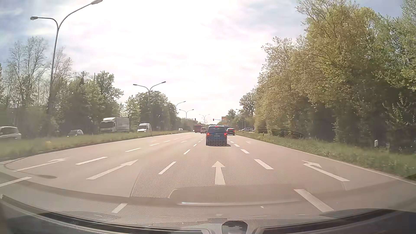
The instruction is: Follow the waypoints while adhering to traffic rules and regulations
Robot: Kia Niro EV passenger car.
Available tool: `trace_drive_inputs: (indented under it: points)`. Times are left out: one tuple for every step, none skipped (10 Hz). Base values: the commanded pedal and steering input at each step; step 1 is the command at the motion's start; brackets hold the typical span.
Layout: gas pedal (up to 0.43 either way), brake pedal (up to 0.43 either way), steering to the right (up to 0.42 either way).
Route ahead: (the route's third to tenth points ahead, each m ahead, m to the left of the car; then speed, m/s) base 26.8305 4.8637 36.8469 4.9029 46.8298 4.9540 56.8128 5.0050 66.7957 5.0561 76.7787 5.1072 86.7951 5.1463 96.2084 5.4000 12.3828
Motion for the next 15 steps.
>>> trace_drive_inputs:
  points:
    - [0.000, 0.000, 0.000]
    - [0.000, 0.000, 0.000]
    - [0.000, 0.000, 0.000]
    - [0.000, 0.000, 0.000]
    - [0.000, 0.000, 0.000]
    - [0.000, 0.000, 0.000]
    - [0.000, 0.000, 0.000]
    - [0.000, 0.012, -0.001]
    - [0.000, 0.030, -0.001]
    - [0.000, 0.061, -0.001]
    - [0.000, 0.079, -0.001]
    - [0.000, 0.104, -0.001]
    - [0.000, 0.122, -0.001]
    - [0.000, 0.122, 0.000]
    - [0.000, 0.134, -0.001]
